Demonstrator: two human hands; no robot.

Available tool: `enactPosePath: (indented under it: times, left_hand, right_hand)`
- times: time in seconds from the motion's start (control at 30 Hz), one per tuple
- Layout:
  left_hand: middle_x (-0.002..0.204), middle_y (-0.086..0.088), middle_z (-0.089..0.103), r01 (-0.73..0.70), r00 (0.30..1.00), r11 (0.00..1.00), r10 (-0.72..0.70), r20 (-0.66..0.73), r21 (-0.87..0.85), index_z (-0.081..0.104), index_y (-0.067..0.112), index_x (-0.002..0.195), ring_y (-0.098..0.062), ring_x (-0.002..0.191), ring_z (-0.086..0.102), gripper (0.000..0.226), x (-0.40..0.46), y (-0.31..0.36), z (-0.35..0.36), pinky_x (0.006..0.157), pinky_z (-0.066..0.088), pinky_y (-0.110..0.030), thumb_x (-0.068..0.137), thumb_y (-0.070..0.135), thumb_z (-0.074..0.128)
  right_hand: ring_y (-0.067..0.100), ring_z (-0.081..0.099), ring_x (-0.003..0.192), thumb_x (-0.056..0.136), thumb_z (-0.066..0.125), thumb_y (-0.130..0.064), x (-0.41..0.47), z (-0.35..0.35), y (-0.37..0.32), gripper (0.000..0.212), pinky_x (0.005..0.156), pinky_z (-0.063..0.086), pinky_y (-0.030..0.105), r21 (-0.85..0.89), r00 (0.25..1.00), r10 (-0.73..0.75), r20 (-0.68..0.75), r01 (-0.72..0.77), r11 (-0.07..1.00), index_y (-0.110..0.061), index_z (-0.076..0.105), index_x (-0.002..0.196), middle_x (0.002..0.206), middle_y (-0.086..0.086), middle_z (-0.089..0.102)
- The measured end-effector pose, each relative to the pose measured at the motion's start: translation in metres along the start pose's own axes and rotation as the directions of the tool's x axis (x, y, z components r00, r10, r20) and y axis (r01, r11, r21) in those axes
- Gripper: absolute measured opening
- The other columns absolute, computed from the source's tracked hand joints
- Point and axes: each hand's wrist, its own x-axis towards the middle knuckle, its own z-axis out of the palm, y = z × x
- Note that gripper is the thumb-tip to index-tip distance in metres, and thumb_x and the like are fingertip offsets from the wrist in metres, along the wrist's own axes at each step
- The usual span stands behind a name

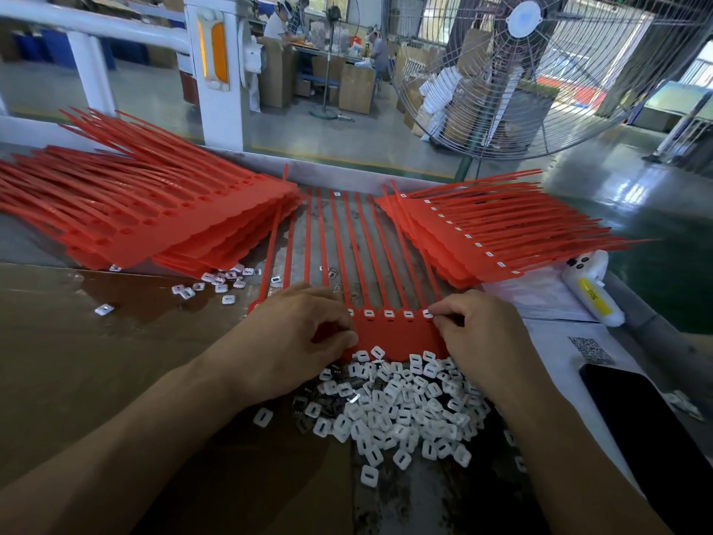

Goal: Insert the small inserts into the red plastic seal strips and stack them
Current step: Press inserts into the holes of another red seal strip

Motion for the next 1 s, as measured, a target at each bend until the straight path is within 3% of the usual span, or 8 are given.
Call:
enactPosePath:
  times: [0.23, 0.43, 0.63, 0.73, 0.87, 1.0]
  left_hand:
    - [0.106, 0.022, 0.063, -0.007, 1.0, 1.0, 0.007, 0.001, 0.009, 0.074, 0.032, 0.106, 0.001, 0.108, 0.052, 0.021, 0.001, 0.0, 0.0, 0.098, 0.044, -0.025, 0.098, 0.043, 0.058]
    - [0.105, 0.022, 0.063, -0.014, 1.0, 1.0, 0.015, -0.002, 0.014, 0.074, 0.032, 0.105, 0.002, 0.107, 0.052, 0.021, 0.0, -0.002, 0.0, 0.096, 0.045, -0.024, 0.097, 0.044, 0.059]
    - [0.106, 0.023, 0.062, -0.013, 1.0, 1.0, 0.013, 0.003, 0.019, 0.074, 0.034, 0.105, 0.002, 0.108, 0.051, 0.021, 0.0, -0.004, 0.001, 0.097, 0.046, -0.027, 0.097, 0.046, 0.058]
    - [0.107, 0.024, 0.061, -0.011, 1.0, 1.0, 0.01, 0.009, 0.026, 0.073, 0.034, 0.105, 0.001, 0.109, 0.05, 0.022, 0.0, -0.004, 0.002, 0.098, 0.045, -0.028, 0.096, 0.047, 0.057]
    - [0.108, 0.027, 0.059, -0.002, 1.0, 1.0, 0.001, 0.016, 0.029, 0.072, 0.037, 0.107, 0.002, 0.11, 0.049, 0.022, 0.001, -0.004, 0.002, 0.099, 0.044, -0.026, 0.096, 0.048, 0.057]
    - [0.108, 0.025, 0.06, -0.009, 1.0, 0.999, 0.009, 0.006, 0.033, 0.072, 0.036, 0.107, 0.003, 0.109, 0.049, 0.021, 0.001, -0.003, 0.002, 0.099, 0.044, -0.026, 0.096, 0.046, 0.058]
  right_hand:
    - [0.006, 0.053, 0.082, 0.095, 0.069, -0.016, 0.0, 0.001, -0.002, 0.018, 0.072, 0.044, 0.03, -0.103, 0.999, -0.053, -0.002, 0.052, 0.993, -0.026, 0.081, 0.103, 0.088, -0.017, 0.053]
    - [0.016, 0.06, 0.095, 0.1, 0.057, -0.021, -0.003, -0.001, -0.011, 0.023, 0.079, 0.055, 0.042, -0.227, 0.993, -0.097, 0.065, 0.109, 0.968, -0.027, 0.076, 0.111, 0.102, -0.008, 0.059]
    - [0.019, 0.053, 0.097, 0.092, 0.051, -0.008, -0.005, -0.003, -0.022, 0.027, 0.068, 0.051, 0.04, -0.387, 0.984, -0.088, 0.154, 0.142, 0.911, -0.025, 0.066, 0.107, 0.094, -0.008, 0.045]
    - [0.02, 0.053, 0.097, 0.092, 0.048, -0.004, -0.004, -0.005, -0.025, 0.032, 0.066, 0.041, 0.036, -0.406, 0.982, -0.064, 0.178, 0.133, 0.904, -0.025, 0.065, 0.109, 0.092, -0.008, 0.041]
    - [0.024, 0.053, 0.1, 0.093, 0.044, -0.002, -0.003, -0.007, -0.034, 0.033, 0.07, 0.04, 0.036, -0.417, 0.977, -0.044, 0.21, 0.13, 0.899, -0.02, 0.063, 0.113, 0.093, -0.004, 0.042]
    - [0.025, 0.056, 0.104, 0.096, 0.044, -0.004, -0.006, -0.01, -0.038, 0.03, 0.075, 0.044, 0.037, -0.422, 0.983, -0.028, 0.182, 0.104, 0.9, -0.019, 0.064, 0.114, 0.105, 0.001, 0.057]
